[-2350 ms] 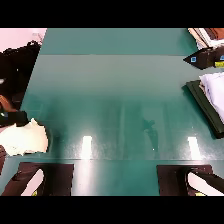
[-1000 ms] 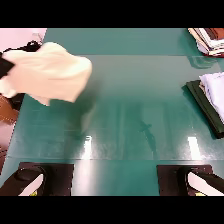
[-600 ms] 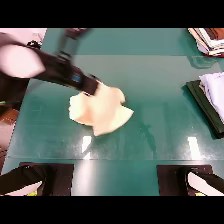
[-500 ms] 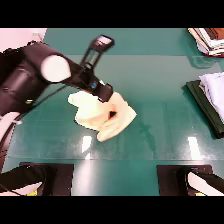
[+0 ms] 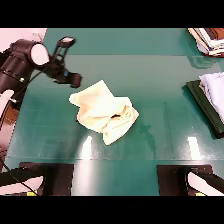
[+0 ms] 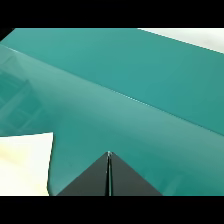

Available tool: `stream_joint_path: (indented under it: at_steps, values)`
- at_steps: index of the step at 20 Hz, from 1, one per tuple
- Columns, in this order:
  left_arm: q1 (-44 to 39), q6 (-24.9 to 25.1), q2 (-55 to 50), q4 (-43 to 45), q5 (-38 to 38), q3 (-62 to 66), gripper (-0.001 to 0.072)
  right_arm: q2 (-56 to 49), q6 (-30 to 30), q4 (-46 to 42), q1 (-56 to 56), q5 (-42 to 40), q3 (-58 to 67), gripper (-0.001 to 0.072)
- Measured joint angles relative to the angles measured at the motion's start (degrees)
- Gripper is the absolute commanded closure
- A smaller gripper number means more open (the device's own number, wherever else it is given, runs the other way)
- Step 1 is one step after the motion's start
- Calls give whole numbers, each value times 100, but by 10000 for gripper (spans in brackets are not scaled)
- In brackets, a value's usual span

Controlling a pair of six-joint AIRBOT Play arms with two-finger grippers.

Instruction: Fold the shirts.

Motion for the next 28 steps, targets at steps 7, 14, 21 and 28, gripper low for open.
stream_joint_path:
  at_steps: [7, 14, 21, 28]
  values:
    - [1056, 87, -369, -741, 1003, -1416, 162, -136, 249, -17, 0, 358, 2, 695]
    - [1204, 535, -911, -1799, 1862, -1628, 682, -564, 675, -55, 0, 1043, -472, 695]
    - [1220, 702, -977, -1963, 1781, -1259, 682, -599, 1025, -229, 302, 505, -3335, 300]
    - [1220, 782, -979, -1989, 1567, -1047, 681, -1377, 970, 584, 1419, -671, -5034, 304]
